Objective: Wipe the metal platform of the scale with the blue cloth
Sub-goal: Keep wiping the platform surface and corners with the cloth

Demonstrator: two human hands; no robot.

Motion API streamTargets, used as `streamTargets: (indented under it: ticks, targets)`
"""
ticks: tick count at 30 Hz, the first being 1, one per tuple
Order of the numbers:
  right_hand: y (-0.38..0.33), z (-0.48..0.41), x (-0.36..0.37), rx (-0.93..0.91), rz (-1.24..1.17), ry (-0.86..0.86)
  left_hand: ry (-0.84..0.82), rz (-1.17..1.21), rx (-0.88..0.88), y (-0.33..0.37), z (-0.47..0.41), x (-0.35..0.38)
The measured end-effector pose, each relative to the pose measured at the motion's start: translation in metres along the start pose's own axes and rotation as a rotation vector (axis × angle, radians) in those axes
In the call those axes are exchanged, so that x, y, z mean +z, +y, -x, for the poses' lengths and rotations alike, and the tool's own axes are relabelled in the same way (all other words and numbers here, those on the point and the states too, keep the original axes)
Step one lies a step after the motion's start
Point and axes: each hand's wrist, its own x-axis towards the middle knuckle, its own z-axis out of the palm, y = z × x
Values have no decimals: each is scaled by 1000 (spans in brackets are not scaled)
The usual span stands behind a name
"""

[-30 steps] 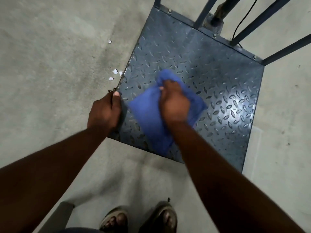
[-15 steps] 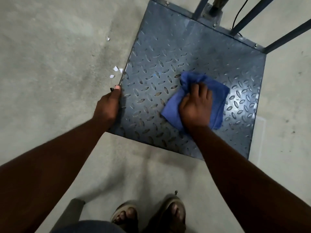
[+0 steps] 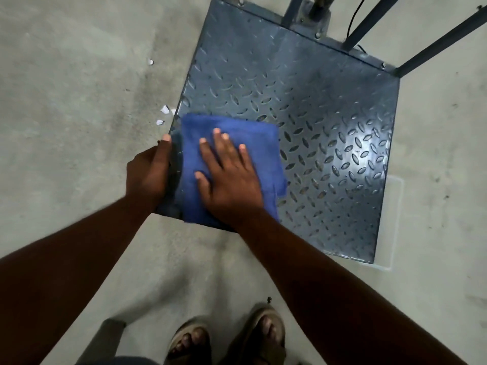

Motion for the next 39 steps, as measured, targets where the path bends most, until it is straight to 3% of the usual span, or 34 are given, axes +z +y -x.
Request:
streamTargets:
  ticks: [5,8,9,12,14,16,18,21,23,26,31,33,35,36,39]
  targets:
    - [129,32,-18,596,145,145,99,-194,264,-10,1,2]
    - [118,37,-22,836,72,160,144,-379,270,-4,4,4]
    - [96,41,-19,782,88,149,152,-407,263,-2,6,4]
    - [19,59,-5,353,72,-13,160,-466,304,1,13,5]
    - [2,65,-5,199,33,-44,183,-513,461,-3,16,7]
    - [19,60,-11,191,-25,-21,149,-583,700,-9,14,7]
    - [56,63,-16,404,15,39,98,-620,863,-13,7,8]
    - [134,93,-33,913,36,139,57,-566,828,-12,-1,10]
    - [171,122,-47,1127,-30,130,65,-519,780,-11,2,11]
    - [193,137,-54,1306,-80,149,59,-519,724,-8,11,10]
    - [232,71,-78,1398,-216,178,86,-546,740,-5,15,10]
    - [237,13,-79,1342,-162,179,75,-558,697,-7,16,11]
    - [194,-43,-63,1053,-67,106,65,-581,603,-6,16,12]
    - [159,-57,-49,773,-14,79,57,-595,558,-5,17,12]
    - [56,-62,-19,-300,57,-130,62,-630,496,-4,16,10]
